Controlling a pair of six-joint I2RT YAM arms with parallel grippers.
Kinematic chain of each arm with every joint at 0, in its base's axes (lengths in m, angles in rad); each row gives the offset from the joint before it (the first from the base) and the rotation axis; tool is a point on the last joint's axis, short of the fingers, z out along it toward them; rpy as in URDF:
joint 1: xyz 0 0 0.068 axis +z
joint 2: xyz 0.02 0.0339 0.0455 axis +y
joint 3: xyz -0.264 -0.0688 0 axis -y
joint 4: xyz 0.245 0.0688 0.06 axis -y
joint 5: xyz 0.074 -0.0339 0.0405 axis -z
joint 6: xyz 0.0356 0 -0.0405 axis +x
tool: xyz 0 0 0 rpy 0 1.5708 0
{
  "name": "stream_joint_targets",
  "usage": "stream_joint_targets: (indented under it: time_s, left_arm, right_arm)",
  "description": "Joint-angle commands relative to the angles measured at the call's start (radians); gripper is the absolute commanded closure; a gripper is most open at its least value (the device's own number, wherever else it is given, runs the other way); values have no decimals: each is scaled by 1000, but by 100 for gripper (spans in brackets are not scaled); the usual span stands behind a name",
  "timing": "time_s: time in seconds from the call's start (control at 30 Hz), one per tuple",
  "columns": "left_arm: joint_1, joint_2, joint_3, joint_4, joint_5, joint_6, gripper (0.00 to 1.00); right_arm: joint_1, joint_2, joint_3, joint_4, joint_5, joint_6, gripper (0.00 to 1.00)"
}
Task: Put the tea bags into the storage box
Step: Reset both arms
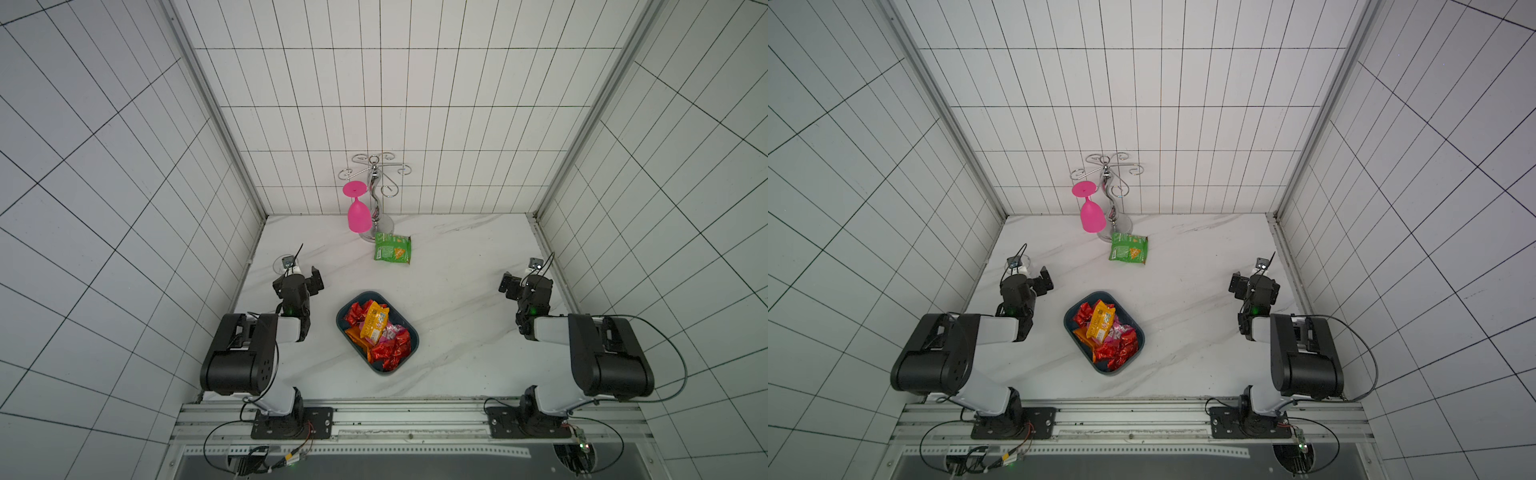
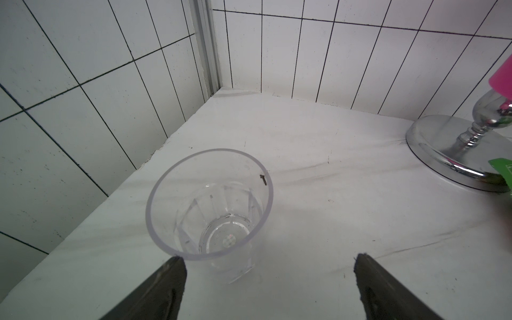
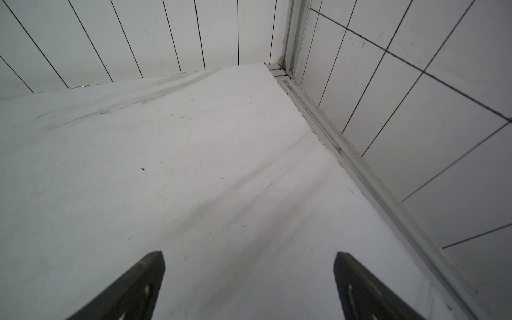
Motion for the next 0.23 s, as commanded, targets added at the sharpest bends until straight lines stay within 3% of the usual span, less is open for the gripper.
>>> stream_joint_targets:
  time_s: [0.0, 0.2]
  left_arm:
    - [2, -11, 17, 9, 9, -6, 2]
    - [1, -10, 17, 12, 9, -6, 2]
  right_arm:
    - [-5, -4, -4, 5, -6, -6, 1]
    - [-7, -8, -11, 16, -12, -7, 0]
